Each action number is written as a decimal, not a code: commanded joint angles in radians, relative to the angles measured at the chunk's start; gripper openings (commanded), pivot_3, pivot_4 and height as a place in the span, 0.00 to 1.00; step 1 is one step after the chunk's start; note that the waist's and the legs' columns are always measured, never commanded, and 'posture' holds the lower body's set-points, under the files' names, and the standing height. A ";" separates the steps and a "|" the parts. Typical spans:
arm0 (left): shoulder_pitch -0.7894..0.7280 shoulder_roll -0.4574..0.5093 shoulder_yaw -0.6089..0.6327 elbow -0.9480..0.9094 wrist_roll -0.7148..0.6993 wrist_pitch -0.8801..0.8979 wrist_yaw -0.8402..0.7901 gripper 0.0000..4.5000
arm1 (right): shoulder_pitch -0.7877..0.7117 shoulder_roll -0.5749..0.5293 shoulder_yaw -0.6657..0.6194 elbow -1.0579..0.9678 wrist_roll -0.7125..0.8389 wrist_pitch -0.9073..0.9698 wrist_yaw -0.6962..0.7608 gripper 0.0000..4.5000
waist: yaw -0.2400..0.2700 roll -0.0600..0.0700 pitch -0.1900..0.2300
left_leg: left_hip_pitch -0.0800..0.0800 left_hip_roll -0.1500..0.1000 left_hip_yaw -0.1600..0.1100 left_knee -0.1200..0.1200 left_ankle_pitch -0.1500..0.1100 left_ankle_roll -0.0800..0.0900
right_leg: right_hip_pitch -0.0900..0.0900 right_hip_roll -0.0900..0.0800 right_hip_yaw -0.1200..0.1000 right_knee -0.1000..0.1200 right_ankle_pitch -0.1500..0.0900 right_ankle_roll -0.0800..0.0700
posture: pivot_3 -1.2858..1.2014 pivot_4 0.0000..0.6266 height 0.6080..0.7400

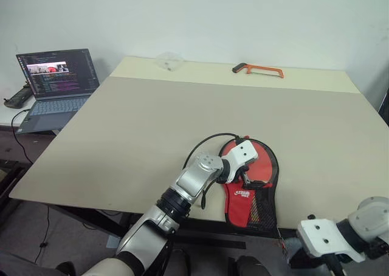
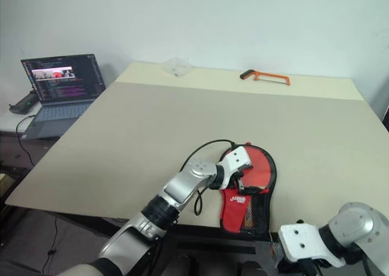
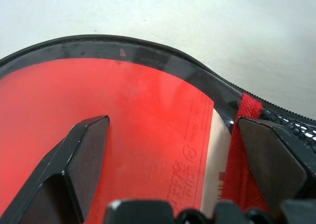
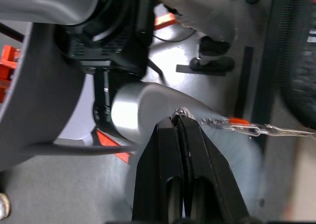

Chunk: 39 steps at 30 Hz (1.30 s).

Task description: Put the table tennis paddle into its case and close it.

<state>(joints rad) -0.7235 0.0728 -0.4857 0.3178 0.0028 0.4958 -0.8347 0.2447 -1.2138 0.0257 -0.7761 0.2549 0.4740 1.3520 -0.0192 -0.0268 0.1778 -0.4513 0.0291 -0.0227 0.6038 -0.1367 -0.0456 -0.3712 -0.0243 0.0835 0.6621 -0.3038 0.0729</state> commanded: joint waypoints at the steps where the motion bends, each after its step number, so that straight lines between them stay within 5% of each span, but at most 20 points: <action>1: 0.011 -0.001 -0.030 0.054 0.021 0.019 -0.014 1.00 | 0.031 0.006 0.055 -0.092 0.019 0.009 -0.024 0.00 | 0.001 0.000 0.000 | 0.000 0.000 0.000 0.000 0.000 0.000 | 0.000 0.000 -0.001 0.000 0.000 0.000 | 0.52 0.24 1.00; 6: 0.008 0.000 -0.033 0.060 0.025 0.017 -0.019 1.00 | 0.012 0.006 0.097 -0.093 0.013 0.029 -0.069 0.00 | 0.002 -0.001 0.000 | 0.000 0.000 -0.001 0.000 0.000 0.000 | 0.001 0.000 -0.002 -0.001 0.000 0.000 | 0.52 0.24 1.00; 17: -0.002 -0.002 -0.022 0.078 0.025 0.005 -0.013 1.00 | -0.225 -0.122 -0.069 0.154 -0.022 -0.032 -0.037 0.00 | -0.005 -0.001 0.000 | 0.000 0.000 -0.002 0.003 -0.002 -0.003 | 0.002 -0.003 -0.004 -0.001 0.002 -0.001 | 0.52 0.24 1.00; 36: 0.041 0.041 0.045 -0.004 -0.019 -0.018 -0.031 1.00 | -0.626 0.063 0.221 0.477 -0.297 -0.140 -0.113 0.00 | -0.012 0.001 -0.001 | -0.001 0.001 -0.003 0.000 0.000 0.000 | 0.004 -0.002 -0.008 0.002 0.000 -0.003 | 0.52 0.24 1.00; 39: 0.043 0.042 0.045 -0.006 -0.020 -0.016 -0.028 1.00 | -0.651 0.091 0.238 0.526 -0.347 -0.162 -0.139 0.14 | -0.011 0.001 -0.001 | -0.001 0.001 -0.003 0.000 0.000 0.000 | 0.004 -0.002 -0.008 0.002 0.000 -0.004 | 0.52 0.24 1.00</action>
<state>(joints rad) -0.6988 0.1061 -0.4434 0.3050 -0.0221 0.4666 -0.8638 -0.3850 -1.1235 0.2666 -0.2651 -0.0618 0.3296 1.2315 -0.0304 -0.0256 0.1768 -0.4520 0.0299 -0.0255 0.6040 -0.1363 -0.0453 -0.3673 -0.0263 0.0752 0.6639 -0.3030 0.0697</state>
